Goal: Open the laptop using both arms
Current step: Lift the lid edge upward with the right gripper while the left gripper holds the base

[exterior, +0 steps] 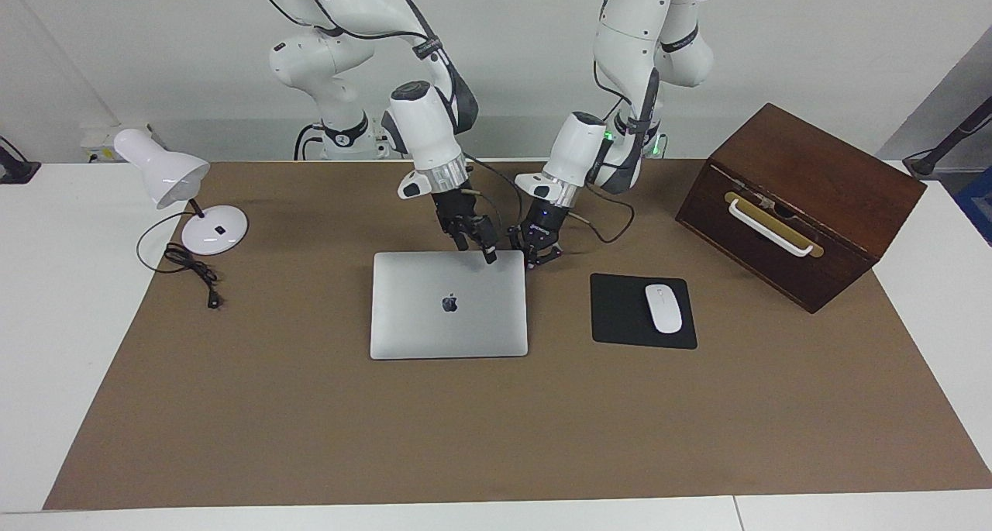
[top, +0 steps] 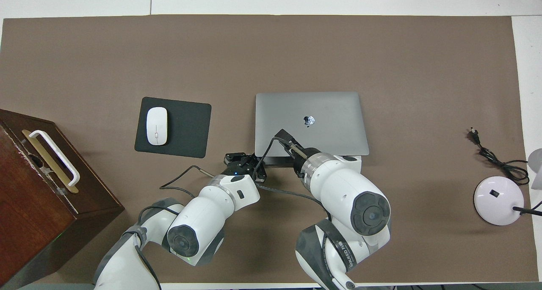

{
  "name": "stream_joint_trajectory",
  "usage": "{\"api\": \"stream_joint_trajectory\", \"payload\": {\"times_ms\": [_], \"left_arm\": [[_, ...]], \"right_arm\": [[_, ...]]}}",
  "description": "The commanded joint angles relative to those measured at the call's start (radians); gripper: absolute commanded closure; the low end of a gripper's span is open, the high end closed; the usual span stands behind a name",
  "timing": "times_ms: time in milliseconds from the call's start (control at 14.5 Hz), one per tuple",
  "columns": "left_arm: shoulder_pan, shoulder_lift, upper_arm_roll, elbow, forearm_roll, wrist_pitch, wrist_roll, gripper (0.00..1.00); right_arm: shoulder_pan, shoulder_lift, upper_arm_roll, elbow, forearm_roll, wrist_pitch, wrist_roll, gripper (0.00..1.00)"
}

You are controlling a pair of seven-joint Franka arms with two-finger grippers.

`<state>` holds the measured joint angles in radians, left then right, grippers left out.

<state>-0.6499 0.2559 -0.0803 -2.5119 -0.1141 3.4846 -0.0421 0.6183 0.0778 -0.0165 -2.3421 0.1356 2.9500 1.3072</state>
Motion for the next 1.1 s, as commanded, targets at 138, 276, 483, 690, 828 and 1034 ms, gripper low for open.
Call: {"api": "stream_joint_trajectory", "payload": {"times_ms": [138,276,483,690,828,1034], "left_arm": [[-0.025,0.049,0.004,0.025,-0.007,0.016,-0.009,1.0],[-0.025,0.051,0.004,0.025,-0.007,0.016,-0.009,1.0],[-0.025,0.052,0.004,0.025,-0.007,0.016,-0.009,1.0],[-0.025,0.052,0.004,0.027,-0.007,0.016,-0.009,1.0],[-0.025,0.051,0.004,0.027,-0.007,0.016,-0.009,1.0],[-0.025,0.052,0.004,0.027,-0.007,0.016,-0.009,1.0]], "right_arm": [[-0.008,0.045,-0.002,0.063,0.007,0.017,-0.005,0.0],[0.001,0.045,-0.003,0.063,0.007,0.017,0.006,0.0],[0.005,0.043,-0.002,0.066,0.007,0.018,0.027,0.0],[0.005,0.048,-0.002,0.087,0.006,0.014,0.035,0.0],[-0.009,0.071,-0.003,0.151,-0.016,-0.056,0.023,0.0],[-0.055,0.086,-0.003,0.211,-0.027,-0.127,-0.064,0.0]]}}
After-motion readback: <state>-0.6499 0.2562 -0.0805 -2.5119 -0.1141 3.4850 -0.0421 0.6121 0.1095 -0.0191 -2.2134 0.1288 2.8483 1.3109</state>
